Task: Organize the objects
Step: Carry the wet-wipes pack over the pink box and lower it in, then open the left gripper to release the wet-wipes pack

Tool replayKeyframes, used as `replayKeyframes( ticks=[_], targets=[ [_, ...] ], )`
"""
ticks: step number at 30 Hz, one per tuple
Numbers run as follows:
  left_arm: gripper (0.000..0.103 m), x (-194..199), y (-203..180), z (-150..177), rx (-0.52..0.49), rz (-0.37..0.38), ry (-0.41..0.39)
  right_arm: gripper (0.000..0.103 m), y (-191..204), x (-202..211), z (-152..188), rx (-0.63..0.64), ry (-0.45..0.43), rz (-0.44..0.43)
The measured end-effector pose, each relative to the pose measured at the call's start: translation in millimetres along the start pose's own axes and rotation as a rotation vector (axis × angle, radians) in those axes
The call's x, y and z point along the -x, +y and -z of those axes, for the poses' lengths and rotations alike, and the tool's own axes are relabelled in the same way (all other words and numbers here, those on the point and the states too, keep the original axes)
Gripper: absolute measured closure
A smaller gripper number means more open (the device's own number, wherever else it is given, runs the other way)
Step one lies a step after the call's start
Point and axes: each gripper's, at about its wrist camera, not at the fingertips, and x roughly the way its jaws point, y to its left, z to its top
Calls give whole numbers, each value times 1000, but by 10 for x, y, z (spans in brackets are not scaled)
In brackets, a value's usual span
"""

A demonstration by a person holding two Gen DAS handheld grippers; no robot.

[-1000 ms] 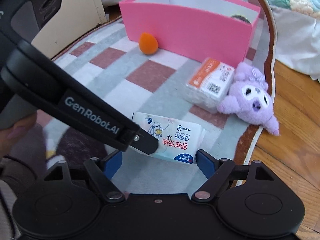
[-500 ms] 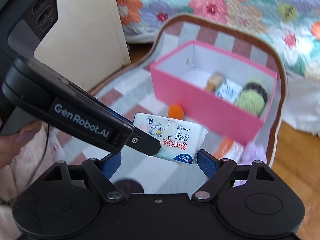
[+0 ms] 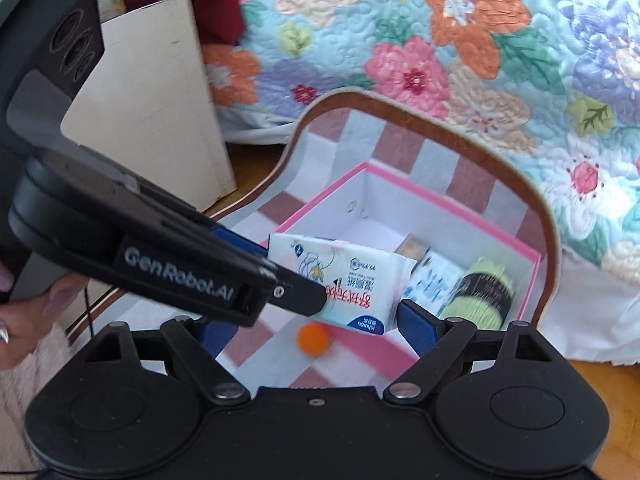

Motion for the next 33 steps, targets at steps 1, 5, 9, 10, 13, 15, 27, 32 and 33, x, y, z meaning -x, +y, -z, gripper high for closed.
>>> replayKeyframes(
  ticks=[1,5,9,10,13,15,27,32,33],
  targets=[
    [66,-82,21,-78,8,0,1,16,-53,-36,-46,-9,4,9],
    [66,-457,87,-345,16,0,22,25,-314,-350,-217,-27,53,46],
    [66,-874,169,-570,2,-11,51,36,-567,-685,-245,-42,120,77],
    [66,-970,198,-619,7,-16,51,37,-631,-781,-242,-51,136,81],
    [66,-1252,288,-740,23,-20,62,44,-797,-1039,-230,-78,177,92],
    [66,-1437,371,-801,54,-4,78,44,-897,-1189,-239,-94,183,105],
    [68,-2200,622,-970,124,-39,126,60,-1315,-1842,-276,-162,256,165],
    [71,-2308,645,-973,141,-40,109,63,-1307,-1918,-329,-144,266,203],
    [72,-2332,629,-974,132,-47,117,63,-1305,-1924,-334,-137,271,203]
  ],
)
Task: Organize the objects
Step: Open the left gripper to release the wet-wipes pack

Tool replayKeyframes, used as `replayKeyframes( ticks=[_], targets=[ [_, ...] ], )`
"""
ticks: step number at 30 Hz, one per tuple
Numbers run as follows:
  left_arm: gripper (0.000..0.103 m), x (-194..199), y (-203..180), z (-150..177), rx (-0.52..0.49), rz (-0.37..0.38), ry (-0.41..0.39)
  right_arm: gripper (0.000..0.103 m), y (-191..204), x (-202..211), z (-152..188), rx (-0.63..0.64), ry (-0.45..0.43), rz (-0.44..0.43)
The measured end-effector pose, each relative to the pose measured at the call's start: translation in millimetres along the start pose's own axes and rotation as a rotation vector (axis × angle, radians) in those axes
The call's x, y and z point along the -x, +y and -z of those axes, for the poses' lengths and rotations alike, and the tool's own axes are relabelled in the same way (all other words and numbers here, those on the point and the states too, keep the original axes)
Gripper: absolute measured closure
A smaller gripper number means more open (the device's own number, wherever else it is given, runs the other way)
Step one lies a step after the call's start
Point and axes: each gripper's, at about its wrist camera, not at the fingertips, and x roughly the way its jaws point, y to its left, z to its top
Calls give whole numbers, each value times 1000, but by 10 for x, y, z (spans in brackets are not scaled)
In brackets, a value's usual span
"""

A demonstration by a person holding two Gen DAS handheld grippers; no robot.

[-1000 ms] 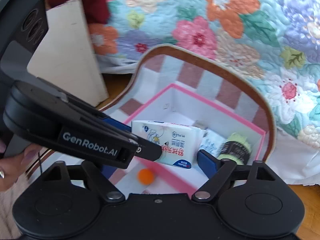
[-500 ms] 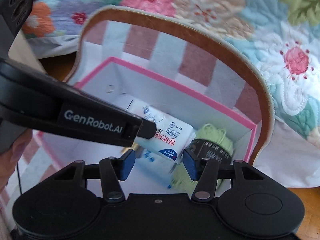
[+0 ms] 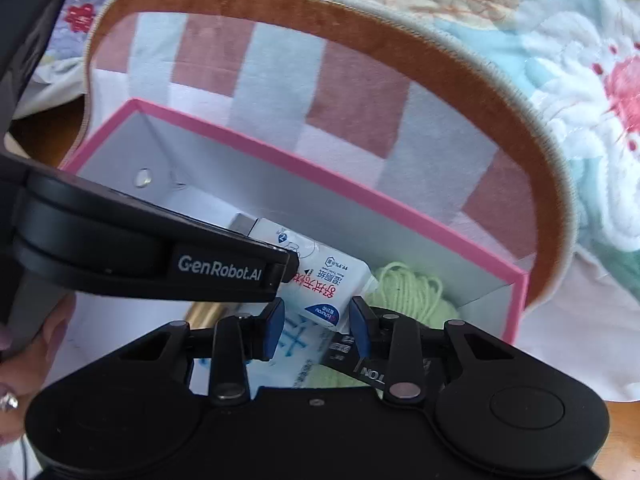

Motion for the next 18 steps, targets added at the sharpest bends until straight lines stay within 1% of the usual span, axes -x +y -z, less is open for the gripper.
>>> replayKeyframes(
  ticks=[1,3,5,7,10,12,14,16,18],
  targets=[
    [79,-25,-18,4,-7,-12,3,64,5,6,1,13,-2,11],
    [79,-42,-75,32,-35,-31,-17,64,5,32,10,39,-8,34],
    [78,-28,-129,61,-51,-69,-35,64,-7,92,35,49,-25,38],
    [68,34,-153,71,-69,-101,-41,63,-32,162,70,40,-38,34],
    [59,215,-220,158,-109,-120,-59,61,-74,309,156,18,-54,12],
    [55,381,-252,221,-128,-127,-64,59,-105,423,228,-7,-63,-5],
    [53,579,-263,280,-135,-112,-66,58,-136,547,302,-38,-69,-19],
    [49,811,-268,328,-139,-105,-66,57,-165,688,356,-75,-70,-39],
    [47,1046,-298,401,-165,-102,-73,57,-154,830,408,-97,-73,-62]
  ],
)
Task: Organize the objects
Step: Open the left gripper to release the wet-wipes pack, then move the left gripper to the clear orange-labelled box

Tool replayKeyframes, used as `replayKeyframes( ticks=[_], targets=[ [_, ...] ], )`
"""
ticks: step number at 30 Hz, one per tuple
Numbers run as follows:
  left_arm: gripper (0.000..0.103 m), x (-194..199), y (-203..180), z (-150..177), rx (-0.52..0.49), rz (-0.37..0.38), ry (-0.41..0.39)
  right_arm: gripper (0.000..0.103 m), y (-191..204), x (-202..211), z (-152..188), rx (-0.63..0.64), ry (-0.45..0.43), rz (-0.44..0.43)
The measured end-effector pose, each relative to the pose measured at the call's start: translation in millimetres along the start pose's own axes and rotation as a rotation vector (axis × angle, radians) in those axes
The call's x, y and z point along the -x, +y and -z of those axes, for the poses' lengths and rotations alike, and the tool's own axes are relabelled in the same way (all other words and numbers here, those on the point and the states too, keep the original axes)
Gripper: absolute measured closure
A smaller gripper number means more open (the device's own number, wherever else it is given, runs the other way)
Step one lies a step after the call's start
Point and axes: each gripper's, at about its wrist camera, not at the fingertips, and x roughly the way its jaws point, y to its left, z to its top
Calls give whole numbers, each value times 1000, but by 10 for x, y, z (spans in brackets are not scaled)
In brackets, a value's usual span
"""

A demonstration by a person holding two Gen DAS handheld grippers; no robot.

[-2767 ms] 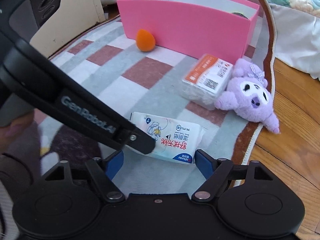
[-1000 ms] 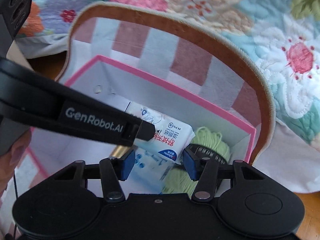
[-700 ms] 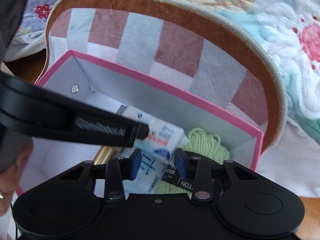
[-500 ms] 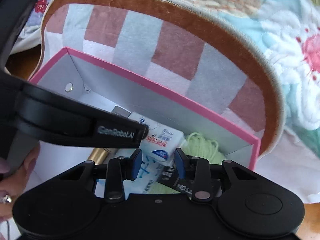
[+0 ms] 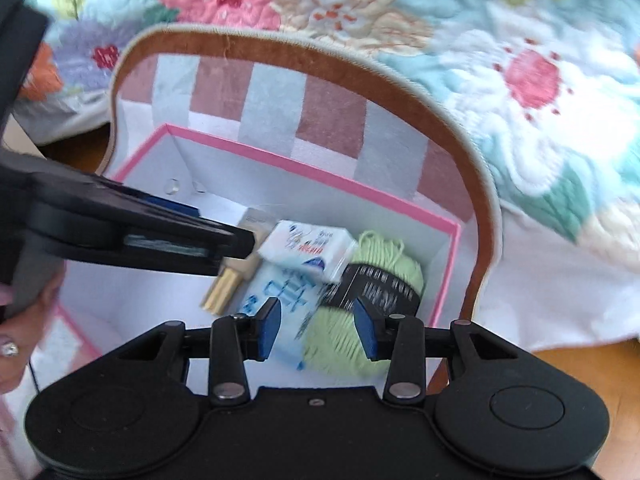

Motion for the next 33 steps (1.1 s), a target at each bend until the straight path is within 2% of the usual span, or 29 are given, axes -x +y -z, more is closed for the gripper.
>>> replayKeyframes(
  ticks=[2,5,11,15,19,27,33],
  targets=[
    [42,251,-47,82,-31,-15,-6,56,39,175,33,-2,-10,-5],
    [42,577,-105,189,-74,-43,1,55,123,461,91,15,-21,-28],
    [38,1166,-186,415,-113,-49,33,47,387,1058,315,99,-48,-60],
    [35,1480,-251,587,-125,-3,45,38,515,1396,485,129,-53,-88],
    [33,1714,-339,767,-126,11,39,32,577,1652,682,143,-55,-99],
    [29,1900,-512,1183,-143,60,75,24,594,1830,1125,156,-31,-126],
    [27,1788,-537,1494,-151,74,93,20,496,1759,1429,132,-18,-174]
  ],
)
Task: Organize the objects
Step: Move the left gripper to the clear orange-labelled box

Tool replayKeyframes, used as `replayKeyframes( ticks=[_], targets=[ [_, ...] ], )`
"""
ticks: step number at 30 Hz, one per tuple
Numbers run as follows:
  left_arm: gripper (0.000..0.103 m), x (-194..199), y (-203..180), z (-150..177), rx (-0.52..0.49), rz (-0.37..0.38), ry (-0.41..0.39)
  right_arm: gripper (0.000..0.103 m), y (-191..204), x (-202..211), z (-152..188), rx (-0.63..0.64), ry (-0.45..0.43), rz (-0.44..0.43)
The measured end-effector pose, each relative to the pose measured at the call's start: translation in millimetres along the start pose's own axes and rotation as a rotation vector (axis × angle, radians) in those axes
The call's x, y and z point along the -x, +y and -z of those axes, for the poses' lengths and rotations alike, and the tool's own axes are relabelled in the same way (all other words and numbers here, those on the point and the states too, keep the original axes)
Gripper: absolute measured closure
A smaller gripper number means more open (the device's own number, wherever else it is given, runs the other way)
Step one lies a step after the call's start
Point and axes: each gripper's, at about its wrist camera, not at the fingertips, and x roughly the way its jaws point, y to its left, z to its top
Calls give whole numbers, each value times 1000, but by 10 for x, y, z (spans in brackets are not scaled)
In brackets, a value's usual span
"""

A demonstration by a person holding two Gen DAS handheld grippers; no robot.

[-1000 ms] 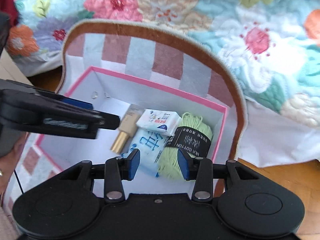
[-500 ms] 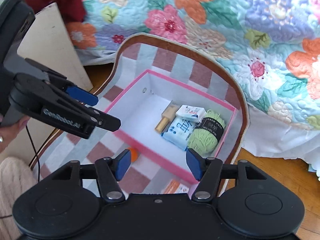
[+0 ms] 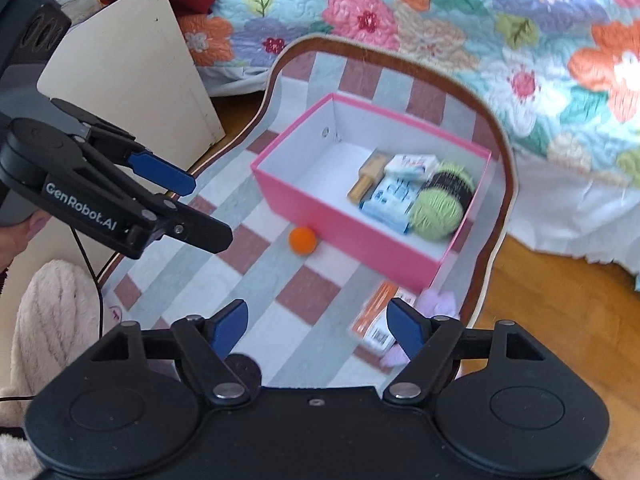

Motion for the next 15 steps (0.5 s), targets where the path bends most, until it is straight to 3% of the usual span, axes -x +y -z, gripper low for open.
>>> replayKeyframes(
  ticks=[6,15],
  targets=[
    [24,-379,77,160,19,4,-6,17,-3,-307,257,-8,-9,-41],
    [24,-1044,198,183,41,10,-31,17,-145,-1012,493,-95,-5,-11]
  ],
)
